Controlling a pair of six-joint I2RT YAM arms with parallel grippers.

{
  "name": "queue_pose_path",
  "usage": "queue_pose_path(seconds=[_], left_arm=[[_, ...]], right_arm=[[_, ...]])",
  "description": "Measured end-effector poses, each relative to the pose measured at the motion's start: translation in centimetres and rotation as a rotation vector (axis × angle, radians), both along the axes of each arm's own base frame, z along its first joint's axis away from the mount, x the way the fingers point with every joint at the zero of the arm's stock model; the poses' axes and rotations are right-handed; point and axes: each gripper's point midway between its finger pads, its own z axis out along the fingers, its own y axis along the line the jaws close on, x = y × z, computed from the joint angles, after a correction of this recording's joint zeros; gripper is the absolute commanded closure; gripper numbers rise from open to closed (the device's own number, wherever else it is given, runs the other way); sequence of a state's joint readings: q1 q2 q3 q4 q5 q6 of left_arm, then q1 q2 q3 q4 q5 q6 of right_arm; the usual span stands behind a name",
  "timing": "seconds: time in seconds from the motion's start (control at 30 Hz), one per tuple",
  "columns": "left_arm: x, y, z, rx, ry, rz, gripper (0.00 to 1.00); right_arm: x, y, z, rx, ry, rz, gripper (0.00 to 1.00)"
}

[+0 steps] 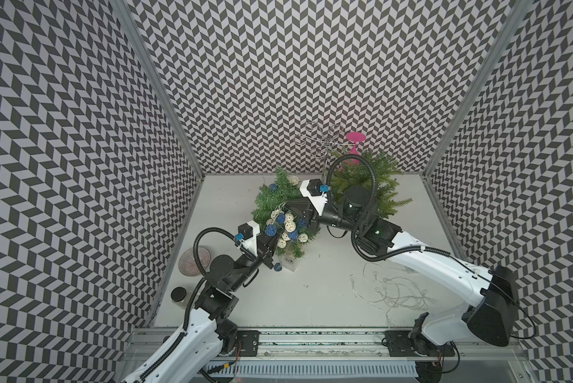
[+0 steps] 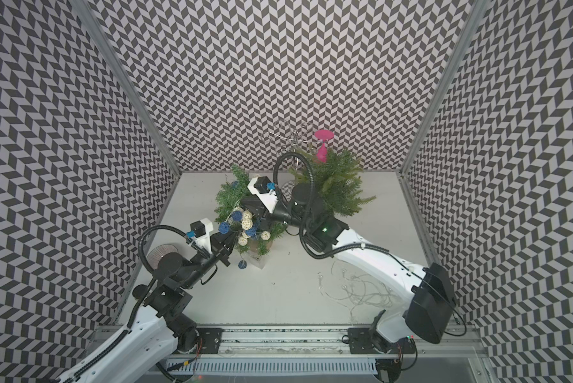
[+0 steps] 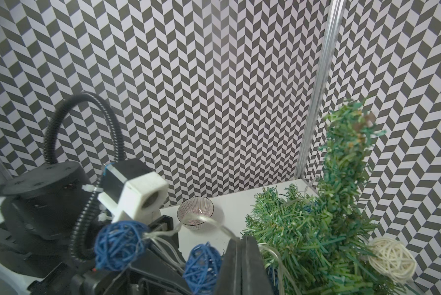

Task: Wrap string light around the christmas tree
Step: Wrap the light string around the Christmas tree.

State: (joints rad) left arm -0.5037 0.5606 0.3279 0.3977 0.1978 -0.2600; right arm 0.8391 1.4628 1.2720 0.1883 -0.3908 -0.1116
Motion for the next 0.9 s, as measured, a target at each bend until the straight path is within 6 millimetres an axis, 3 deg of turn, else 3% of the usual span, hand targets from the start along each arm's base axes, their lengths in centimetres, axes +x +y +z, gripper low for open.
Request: queue_pose_path(seconds=[0.23, 0.43, 0.53, 0.63, 0.77, 0.9], left_arm=[[-2.7, 2.6, 3.1, -0.076, -0.081, 0.051, 1.0], [-2.8, 3.5, 5.0, -0.092, -0.079, 0.09, 1.0], [-2.1, 3.3, 7.1, -0.09, -0.08, 0.103, 1.0], [-0.1, 2.5, 8.6, -0.056, -0.07, 0.129, 1.0], [2.5, 1.8, 8.6, -0.01, -0.042, 0.163, 1.0], [3.4, 1.5, 9.2, 0.015, -0.035, 0.172, 1.0]], right_arm=[[0.6, -0.4, -0.4, -0.003, 0.006, -0.036, 1.0], [1.3, -1.0, 0.4, 0.026, 0.011, -0.085, 1.0], [2.0, -2.0, 1.3, 0.071, 0.027, -0.134, 1.0], [3.1, -3.3, 2.3, 0.115, 0.04, -0.175, 0.99], [4.3, -4.2, 3.1, 0.143, 0.057, -0.21, 0.98], [5.2, -4.4, 4.3, 0.164, 0.063, -0.223, 0.96]])
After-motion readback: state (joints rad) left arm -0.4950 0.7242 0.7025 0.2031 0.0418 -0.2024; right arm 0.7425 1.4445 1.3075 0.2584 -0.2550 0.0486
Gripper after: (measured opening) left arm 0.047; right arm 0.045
